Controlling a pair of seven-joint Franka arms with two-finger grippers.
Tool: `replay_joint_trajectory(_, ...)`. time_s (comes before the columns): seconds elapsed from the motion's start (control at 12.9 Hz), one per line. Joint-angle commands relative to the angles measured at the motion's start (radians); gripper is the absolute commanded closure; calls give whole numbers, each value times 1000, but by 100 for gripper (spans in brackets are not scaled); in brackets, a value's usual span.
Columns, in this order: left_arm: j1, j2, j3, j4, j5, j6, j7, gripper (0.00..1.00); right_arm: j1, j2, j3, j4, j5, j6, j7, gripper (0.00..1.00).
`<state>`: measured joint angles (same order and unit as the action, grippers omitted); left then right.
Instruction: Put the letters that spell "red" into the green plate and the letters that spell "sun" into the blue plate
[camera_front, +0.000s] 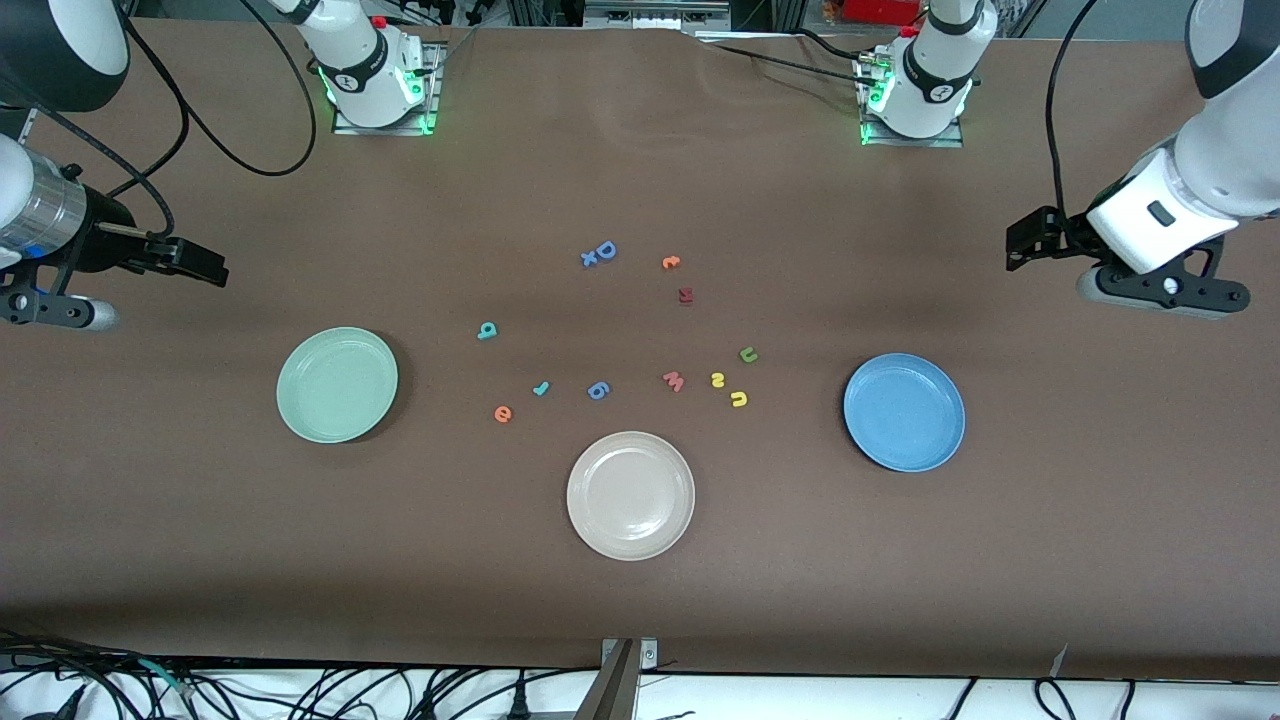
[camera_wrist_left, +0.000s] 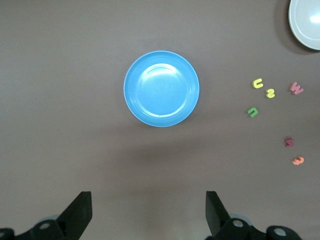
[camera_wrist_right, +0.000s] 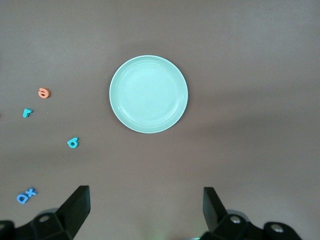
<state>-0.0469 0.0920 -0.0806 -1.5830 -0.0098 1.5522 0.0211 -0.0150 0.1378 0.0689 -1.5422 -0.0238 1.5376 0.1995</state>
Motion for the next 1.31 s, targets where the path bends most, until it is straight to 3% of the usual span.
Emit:
replay_joint_trajectory(0.0,-51,64,-1,38,4,-11,16,0,-5,6,9,5,15,-16,-12,0)
replay_joint_trajectory(0.31,-174,188,1,64,4,32,-6,0,-2,20,11,5,13,-45,-17,0)
replay_joint_trajectory(0.62,-247,323,-1,58,-47,285,-29,0,44,68,12,5,13,-22,-2,0)
replay_joint_trajectory(0.93,-327,437,-1,51,-42,403,-58,0,82,126,12,1,30,59,27,0)
replay_joint_trajectory(1.08,-379,474,-1,3,-39,515,-58,0,81,158,11,2,106,82,76,0)
replay_joint_trajectory(1.24,-405,486,-1,-90,-41,682,-58,0,101,204,11,2,123,131,145,0)
